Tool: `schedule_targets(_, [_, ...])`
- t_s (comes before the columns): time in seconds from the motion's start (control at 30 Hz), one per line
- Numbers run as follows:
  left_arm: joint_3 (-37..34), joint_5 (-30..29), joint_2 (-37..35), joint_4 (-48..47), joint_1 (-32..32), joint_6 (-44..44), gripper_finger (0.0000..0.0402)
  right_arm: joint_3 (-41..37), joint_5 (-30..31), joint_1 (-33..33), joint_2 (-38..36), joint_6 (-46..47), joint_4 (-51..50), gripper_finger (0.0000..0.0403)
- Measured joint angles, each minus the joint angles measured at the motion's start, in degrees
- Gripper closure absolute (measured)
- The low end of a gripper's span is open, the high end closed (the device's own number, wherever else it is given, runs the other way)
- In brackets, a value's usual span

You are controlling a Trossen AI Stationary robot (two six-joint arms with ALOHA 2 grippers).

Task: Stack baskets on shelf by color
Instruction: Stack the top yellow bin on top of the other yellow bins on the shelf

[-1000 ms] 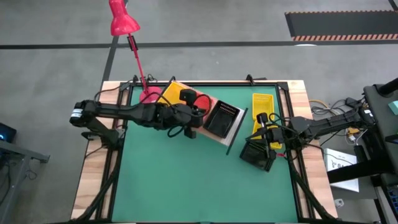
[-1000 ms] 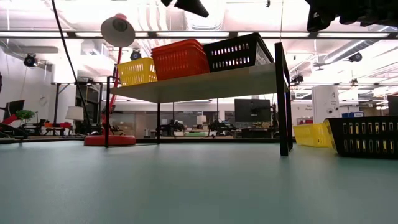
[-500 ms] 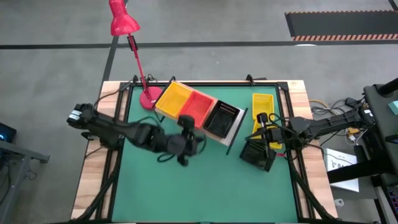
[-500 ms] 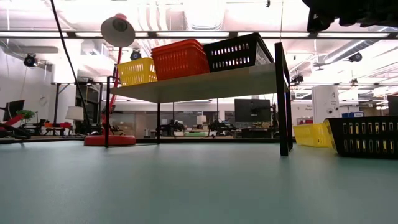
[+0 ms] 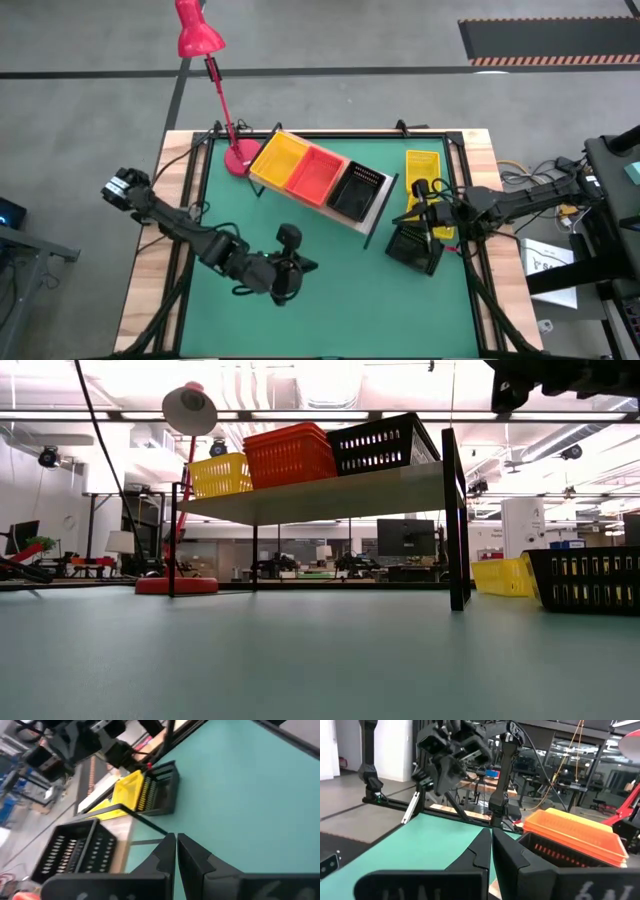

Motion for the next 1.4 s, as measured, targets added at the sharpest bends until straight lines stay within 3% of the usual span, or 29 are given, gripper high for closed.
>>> schedule_targets(0.3, [-3.86, -4.54, -6.56, 0.26, -0.77, -0.11, 0.0400, 6.99, 0.91, 1.37, 5.76, 7.52, -6.17, 0.0394])
schedule_targets(0.53, [-9.04, -4.71, -12.47, 2.96, -1.67, 0.19, 0.0400, 17.60, 15.10, 3.27, 11.07, 22.55, -22.67, 0.0394])
schedule_targets(0.8, [-13.26, -8.91, -16.55, 9.26, -1.45, 4.12, 0.0400, 32.43, 29.58, 3.14, 17.90, 37.39, -42.08, 0.0394])
schedule_targets(0.97, [-13.65, -9.29, -18.08, 10.66, -1.55, 7.99, 0.0400, 44.58, 38.61, 0.75, 22.00, 49.08, -61.26, 0.0394])
schedule_targets(1.17, [-15.54, -9.83, -20.19, 10.37, -1.55, 8.15, 0.0400, 58.38, 38.68, -7.83, 28.32, 57.11, -83.61, 0.0394])
schedule_targets(1.4, [-16.67, -9.88, -21.10, 10.21, -1.55, 7.97, 0.0400, 66.70, 24.41, -25.08, 34.85, 55.12, -94.56, 0.0394])
